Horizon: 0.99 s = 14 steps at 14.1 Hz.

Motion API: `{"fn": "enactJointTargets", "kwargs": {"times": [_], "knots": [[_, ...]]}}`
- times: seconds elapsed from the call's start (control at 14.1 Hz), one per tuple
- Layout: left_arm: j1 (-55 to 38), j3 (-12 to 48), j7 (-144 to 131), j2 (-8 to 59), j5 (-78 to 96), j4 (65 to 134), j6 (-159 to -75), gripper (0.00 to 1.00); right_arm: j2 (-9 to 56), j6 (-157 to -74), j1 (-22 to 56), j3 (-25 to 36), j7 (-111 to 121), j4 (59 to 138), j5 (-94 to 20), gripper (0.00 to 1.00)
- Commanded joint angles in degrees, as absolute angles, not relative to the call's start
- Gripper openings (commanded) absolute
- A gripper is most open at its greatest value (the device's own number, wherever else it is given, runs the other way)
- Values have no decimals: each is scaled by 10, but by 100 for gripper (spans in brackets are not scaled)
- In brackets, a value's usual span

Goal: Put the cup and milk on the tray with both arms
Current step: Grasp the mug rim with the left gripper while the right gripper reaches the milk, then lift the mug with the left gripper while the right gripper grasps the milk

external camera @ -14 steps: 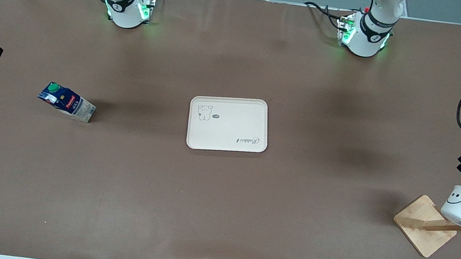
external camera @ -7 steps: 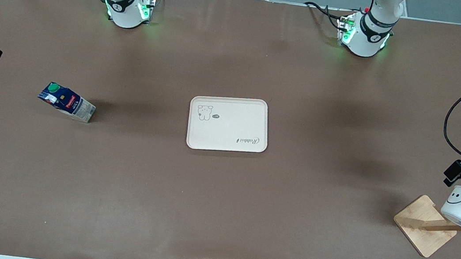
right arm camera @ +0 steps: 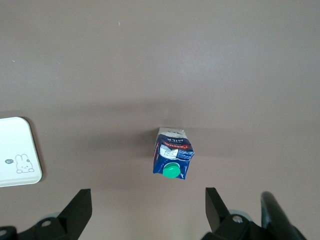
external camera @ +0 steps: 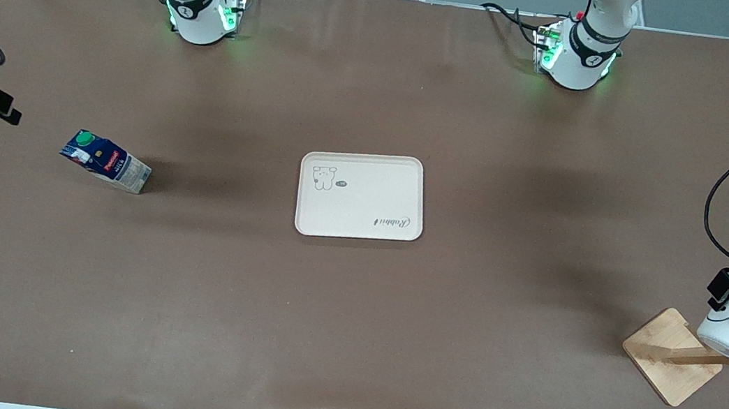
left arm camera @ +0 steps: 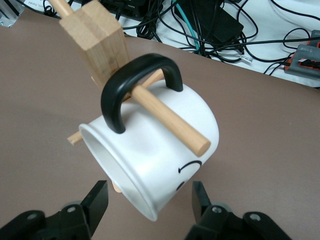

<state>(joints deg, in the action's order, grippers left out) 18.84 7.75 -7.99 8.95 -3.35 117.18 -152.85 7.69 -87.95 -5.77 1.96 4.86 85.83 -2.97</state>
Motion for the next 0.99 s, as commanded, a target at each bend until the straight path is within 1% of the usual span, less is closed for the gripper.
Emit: {"fn": "enactJointTargets", "kwargs": {"times": [0.0,0.07,0.21,0.28,0.42,0.49,0.71,0.78,0.92], "knots": [[192,82,-71,101,-40,1157,-1530,57,114,-875,-81,15,48,854,-33,100],[190,82,-72,103,-40,1156,-1530,49,127,-873,-85,15,48,855,-33,100],[188,82,-71,105,-41,1155,-1530,26,168,-881,-97,13,48,850,-41,100],[186,83,-69,104,-42,1155,-1530,16,172,-881,-101,14,48,849,-59,100],[185,84,-55,99,-42,1149,-1530,2,181,-873,-103,15,49,858,-58,100],[185,93,-49,98,-42,1149,-1530,0,189,-872,-107,15,49,860,-57,100],[185,112,-26,97,-42,1138,-1529,0,200,-873,-112,14,47,869,-62,100],[185,120,-22,96,-42,1135,-1528,0,202,-880,-110,15,45,882,-63,100],[185,135,-23,82,-42,1135,-1516,0,197,-921,-109,14,-2,918,-66,100]]}}
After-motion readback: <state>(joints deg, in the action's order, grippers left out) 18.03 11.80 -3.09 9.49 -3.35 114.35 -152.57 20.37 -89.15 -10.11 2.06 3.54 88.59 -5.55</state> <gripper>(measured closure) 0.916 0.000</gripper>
